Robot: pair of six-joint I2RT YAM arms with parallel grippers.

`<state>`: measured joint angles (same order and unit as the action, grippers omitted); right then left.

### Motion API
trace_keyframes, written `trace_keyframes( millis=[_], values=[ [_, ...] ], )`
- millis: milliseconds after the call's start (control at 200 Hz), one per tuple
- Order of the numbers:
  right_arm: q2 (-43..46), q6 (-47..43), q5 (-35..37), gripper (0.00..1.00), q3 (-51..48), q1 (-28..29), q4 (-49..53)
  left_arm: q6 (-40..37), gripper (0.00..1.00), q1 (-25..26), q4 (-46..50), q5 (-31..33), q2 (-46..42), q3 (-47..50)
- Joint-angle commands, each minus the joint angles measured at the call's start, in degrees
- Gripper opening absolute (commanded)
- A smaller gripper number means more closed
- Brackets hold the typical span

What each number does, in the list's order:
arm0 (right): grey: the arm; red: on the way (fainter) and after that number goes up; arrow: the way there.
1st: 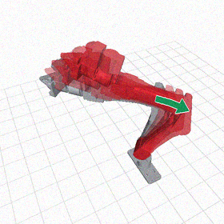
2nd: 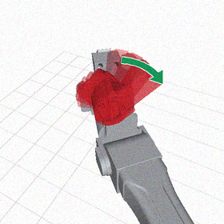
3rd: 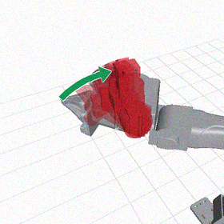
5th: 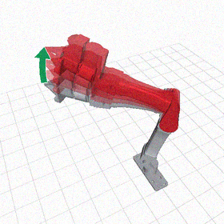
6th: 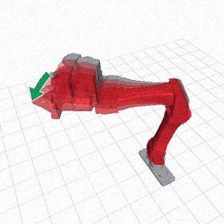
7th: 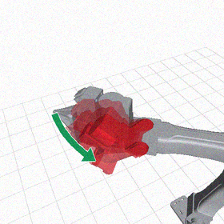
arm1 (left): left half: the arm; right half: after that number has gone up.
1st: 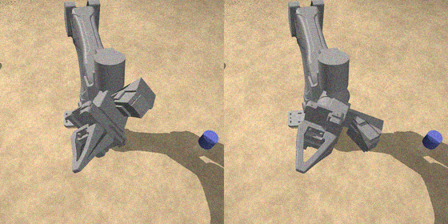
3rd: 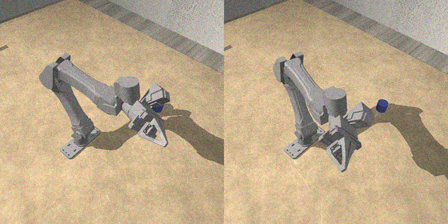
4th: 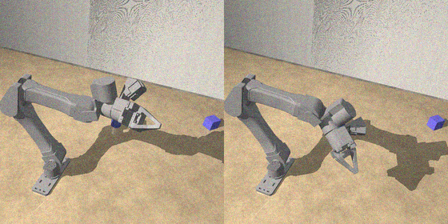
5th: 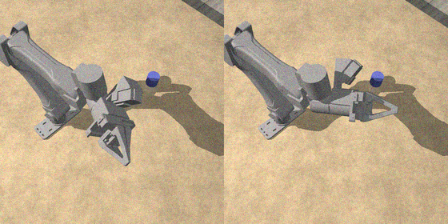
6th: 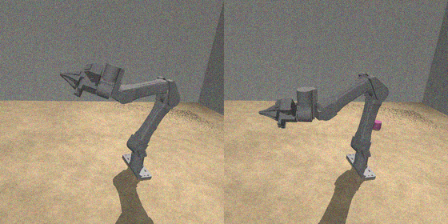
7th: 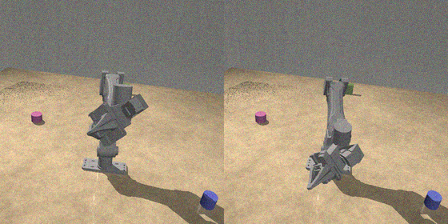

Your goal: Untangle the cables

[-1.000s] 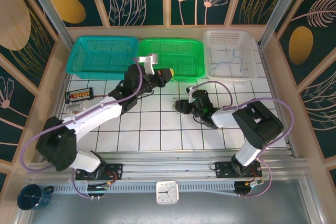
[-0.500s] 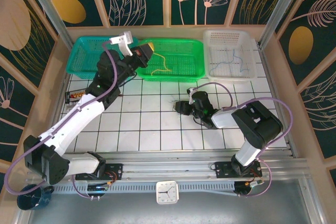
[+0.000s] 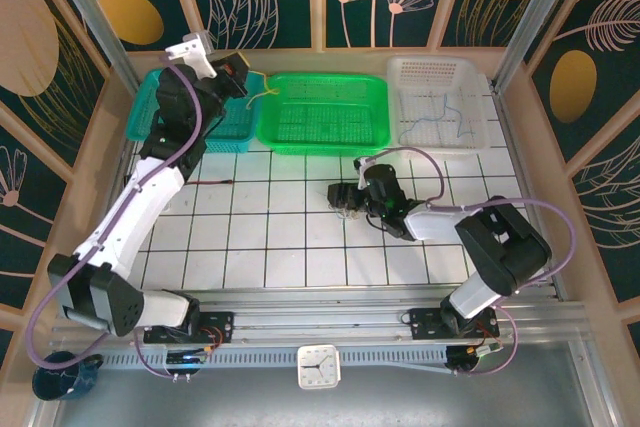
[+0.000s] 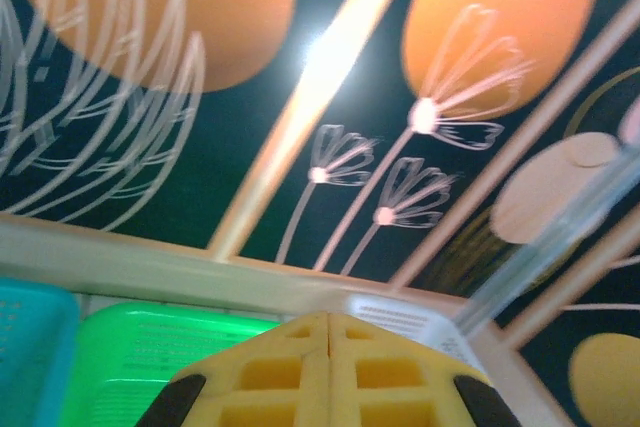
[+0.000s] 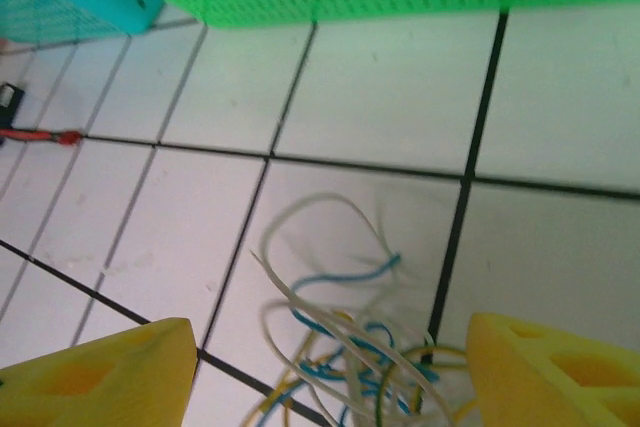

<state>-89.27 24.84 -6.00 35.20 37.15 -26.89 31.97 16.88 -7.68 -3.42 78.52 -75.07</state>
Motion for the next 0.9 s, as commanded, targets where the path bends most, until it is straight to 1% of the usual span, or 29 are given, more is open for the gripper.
trace_keyframes(
  millis=[0,130,250,455,530,550,636,686,721,741,811,866,896],
  values=[
    [3.4,-1.6,1.9,0.72,2.6,0.3,3.5,-2.6,0.00,-4.1,2.2,1.2,2.7,-2.3],
    [5.5,-1.0,2.7,0.72,3.5,0.2,5.0,-2.5,0.00,-9.2,1.9,2.0,6.7,-2.2],
    [7.3,-0.4,3.1,0.73,3.6,0.0,6.3,-2.3,0.00,-12.6,0.4,2.3,10.8,-2.0],
    [9.8,1.4,5.9,0.72,2.0,-0.7,9.5,-3.0,0.00,-16.0,-1.3,3.6,17.5,-2.3],
    [10.9,2.6,6.0,0.72,0.3,-1.3,9.7,-4.0,0.00,-16.8,-1.0,4.1,19.3,-3.2],
    [11.3,3.0,6.1,0.72,0.0,-1.5,9.7,-4.4,0.00,-17.0,-0.7,4.3,21.3,-3.6],
    [12.6,4.5,5.9,0.72,-1.7,-2.4,9.6,-5.8,0.00,-17.6,0.8,4.3,24.2,-5.4],
    [13.4,5.0,5.6,0.72,-2.5,-2.9,9.6,-6.9,0.08,-17.6,1.9,4.0,25.6,-6.7],
    [13.9,5.3,5.5,0.72,-2.9,-3.3,9.7,-7.5,0.17,-17.6,2.7,3.8,26.4,-7.6],
    [14.1,5.5,5.3,0.72,-3.1,-3.4,9.8,-7.8,0.24,-17.6,3.0,3.6,26.7,-8.0],
    [15.0,5.9,5.1,0.72,-3.8,-4.0,10.3,-8.0,0.51,-17.6,3.8,3.2,27.1,-9.0],
    [15.6,6.2,4.7,0.72,-4.3,-4.6,10.5,-7.8,0.67,-17.6,3.9,2.8,27.0,-9.3],
    [16.0,6.4,4.3,0.72,-4.6,-4.8,10.5,-7.7,0.74,-17.6,3.9,2.4,26.8,-9.5]
  ],
)
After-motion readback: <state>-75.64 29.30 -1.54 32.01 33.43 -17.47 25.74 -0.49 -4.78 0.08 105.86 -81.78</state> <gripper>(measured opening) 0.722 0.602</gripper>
